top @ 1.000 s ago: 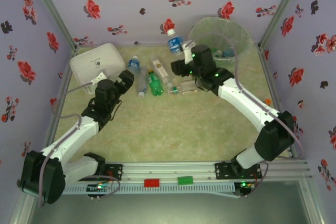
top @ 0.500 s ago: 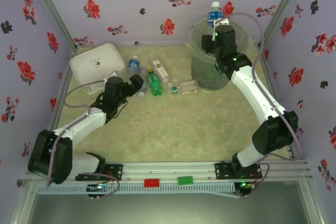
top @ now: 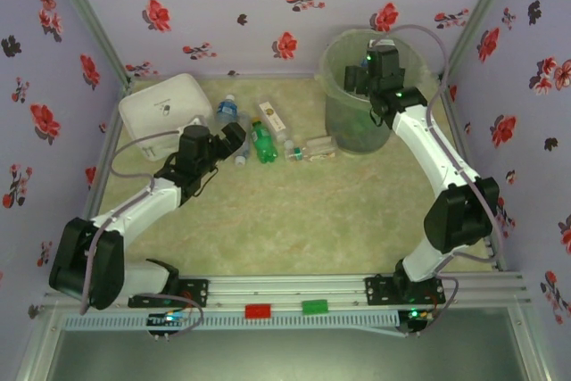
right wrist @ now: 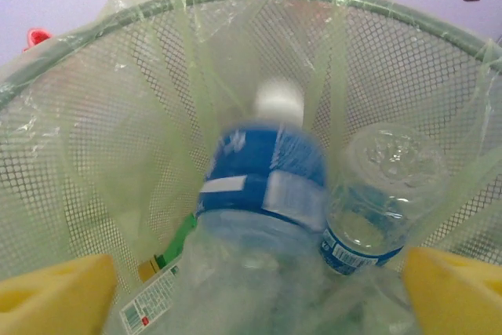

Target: Put the plastic bottles in the bin

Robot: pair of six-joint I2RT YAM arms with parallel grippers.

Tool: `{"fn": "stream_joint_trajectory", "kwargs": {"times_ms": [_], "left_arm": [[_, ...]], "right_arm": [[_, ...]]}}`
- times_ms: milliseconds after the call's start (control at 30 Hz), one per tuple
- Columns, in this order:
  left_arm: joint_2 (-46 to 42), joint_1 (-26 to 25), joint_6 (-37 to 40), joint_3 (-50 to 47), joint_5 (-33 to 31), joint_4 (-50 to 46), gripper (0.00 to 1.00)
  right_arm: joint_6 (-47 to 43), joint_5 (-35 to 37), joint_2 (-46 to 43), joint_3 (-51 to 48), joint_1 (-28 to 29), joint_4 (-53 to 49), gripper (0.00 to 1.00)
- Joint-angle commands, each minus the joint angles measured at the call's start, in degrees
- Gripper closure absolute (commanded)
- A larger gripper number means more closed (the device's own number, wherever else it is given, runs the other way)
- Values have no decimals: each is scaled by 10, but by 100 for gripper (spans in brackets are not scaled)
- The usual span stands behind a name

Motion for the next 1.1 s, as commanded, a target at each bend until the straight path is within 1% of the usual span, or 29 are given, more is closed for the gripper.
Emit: {"fn": "stream_joint_trajectory", "kwargs": {"times_ms": [0,100,233,333,433,600,733,833,933,1067], "left_arm": [[11,-3,17,24,9,-13,0],[15,-3,18,29,9,-15,0],[23,-3,25,39,8,-21,0],[32,-3,42,53,7,-32,0],[42,-1,76,78,7,-56,0],[73,3,150,134,7,-120,0],[111,5,194,177,8,-175,0],[146,5,223,207,8,-218,0],[186,6,242,234,8,-255,1],[239,5,253,266,8,-295,3]], "right_arm": [[0,13,-15,18,-4,12,0],[-8,31,-32,25,-4,12,1],[-9,20,-72,10,-3,32,1],[6,-33,-118,-33,0,74,0],[28,-95,-164,-93,6,129,0],[78,-198,-222,-202,38,222,0],[105,-213,-235,-264,86,251,0],[133,-217,-231,-313,124,301,0],[160,-223,-207,-342,141,332,0],[192,-221,-168,-355,149,342,0]]}}
